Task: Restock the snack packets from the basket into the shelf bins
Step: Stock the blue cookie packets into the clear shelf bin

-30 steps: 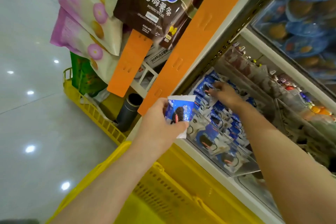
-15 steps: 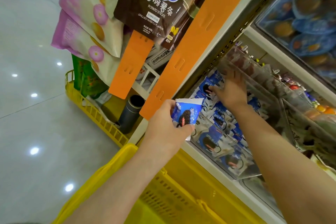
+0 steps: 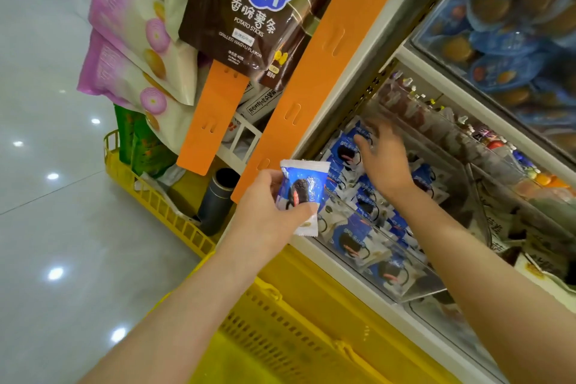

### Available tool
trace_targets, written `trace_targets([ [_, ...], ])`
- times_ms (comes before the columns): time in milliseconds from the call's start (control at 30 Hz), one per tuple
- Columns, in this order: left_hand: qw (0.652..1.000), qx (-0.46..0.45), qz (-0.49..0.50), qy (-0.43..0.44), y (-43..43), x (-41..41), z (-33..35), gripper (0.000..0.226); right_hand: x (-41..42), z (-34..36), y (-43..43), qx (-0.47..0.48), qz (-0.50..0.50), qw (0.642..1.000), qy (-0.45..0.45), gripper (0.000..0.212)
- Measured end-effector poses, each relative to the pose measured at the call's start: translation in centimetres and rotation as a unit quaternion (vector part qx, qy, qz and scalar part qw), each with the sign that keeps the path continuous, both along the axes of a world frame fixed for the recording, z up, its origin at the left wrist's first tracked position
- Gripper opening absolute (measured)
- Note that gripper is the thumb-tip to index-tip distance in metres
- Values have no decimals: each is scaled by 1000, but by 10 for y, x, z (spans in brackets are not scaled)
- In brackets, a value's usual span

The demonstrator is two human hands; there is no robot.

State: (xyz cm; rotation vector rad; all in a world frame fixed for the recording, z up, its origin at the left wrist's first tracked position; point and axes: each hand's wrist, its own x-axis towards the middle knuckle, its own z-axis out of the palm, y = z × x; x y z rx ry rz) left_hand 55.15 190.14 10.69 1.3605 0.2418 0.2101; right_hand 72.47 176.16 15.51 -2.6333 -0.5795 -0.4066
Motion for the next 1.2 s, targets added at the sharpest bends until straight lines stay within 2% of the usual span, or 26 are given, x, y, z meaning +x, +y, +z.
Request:
trace_targets([
  [100, 1000, -13, -19, 0, -1, -1, 1, 32, -56, 6, 1, 144, 46, 988, 26, 23],
  [167, 997, -64, -48, 1, -5, -3, 3, 25, -91, 8, -3, 184, 60, 973, 125, 24],
  [233, 988, -129, -82, 1, -12, -6, 7, 34, -118, 6, -7, 202, 74, 943, 254, 34],
  [300, 988, -135, -72, 2, -18, -8, 8, 40, -138, 3, -9, 208, 89, 919, 323, 33],
  [433, 990, -123, -64, 8, -30, -9, 6, 25, -158, 0, -23, 219, 101, 916, 320, 28],
  [600, 996, -69, -32, -45, -48, -11, 3, 19, -164, 4, -54, 229, 86, 909, 337, 22],
  [700, 997, 28, -7, -73, -60, -12, 1, 11, -169, 2, -64, 244, 72, 912, 323, 29],
  [767, 991, 83, 13, -106, -69, -12, 2, 7, -170, 1, -68, 244, 71, 921, 295, 22],
  [867, 974, 175, 26, -140, -69, -4, 6, 15, -163, 10, -77, 229, 60, 933, 273, 20],
  [933, 946, 280, 45, -158, -61, 7, 8, 18, -146, 19, -84, 201, 25, 954, 219, 29],
  [967, 920, 349, 54, -170, -56, 13, 8, 20, -133, 22, -88, 184, -9, 967, 177, 36],
  [1067, 817, 549, 19, -176, -48, 34, 4, 30, -86, 30, -93, 114, -94, 986, 80, 42],
  [1133, 762, 626, -22, -162, -48, 43, -3, 42, -56, 31, -91, 52, -98, 992, 63, 42],
  [1200, 740, 653, -33, -162, -47, 46, -9, 56, -29, 27, -87, -10, -114, 991, 71, 43],
])
